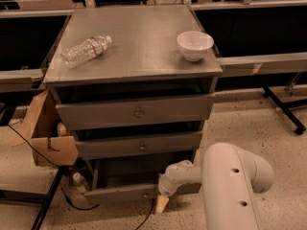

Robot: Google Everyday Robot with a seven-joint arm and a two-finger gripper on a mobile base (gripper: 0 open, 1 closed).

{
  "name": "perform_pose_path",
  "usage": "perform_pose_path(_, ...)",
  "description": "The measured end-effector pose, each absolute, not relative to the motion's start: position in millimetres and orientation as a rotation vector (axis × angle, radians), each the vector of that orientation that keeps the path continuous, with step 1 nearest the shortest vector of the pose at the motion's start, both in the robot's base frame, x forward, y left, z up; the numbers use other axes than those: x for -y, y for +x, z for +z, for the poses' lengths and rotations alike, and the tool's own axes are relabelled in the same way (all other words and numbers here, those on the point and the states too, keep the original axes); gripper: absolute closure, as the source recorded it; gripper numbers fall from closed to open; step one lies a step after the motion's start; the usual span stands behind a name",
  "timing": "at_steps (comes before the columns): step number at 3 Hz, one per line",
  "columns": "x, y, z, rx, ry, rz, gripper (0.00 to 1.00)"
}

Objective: Open bottom drawer

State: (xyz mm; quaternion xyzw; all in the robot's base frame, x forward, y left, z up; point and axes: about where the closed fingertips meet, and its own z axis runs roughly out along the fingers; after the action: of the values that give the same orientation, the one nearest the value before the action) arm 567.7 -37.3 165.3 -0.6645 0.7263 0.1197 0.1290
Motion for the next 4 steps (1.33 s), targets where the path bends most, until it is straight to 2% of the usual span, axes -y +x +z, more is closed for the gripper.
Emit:
perform_pose_path(1,42,580,174,-2.135,-1.921,0.277,0.0)
perform_pose_path(4,74,580,149,-2.274,-2.067,0.294,0.0)
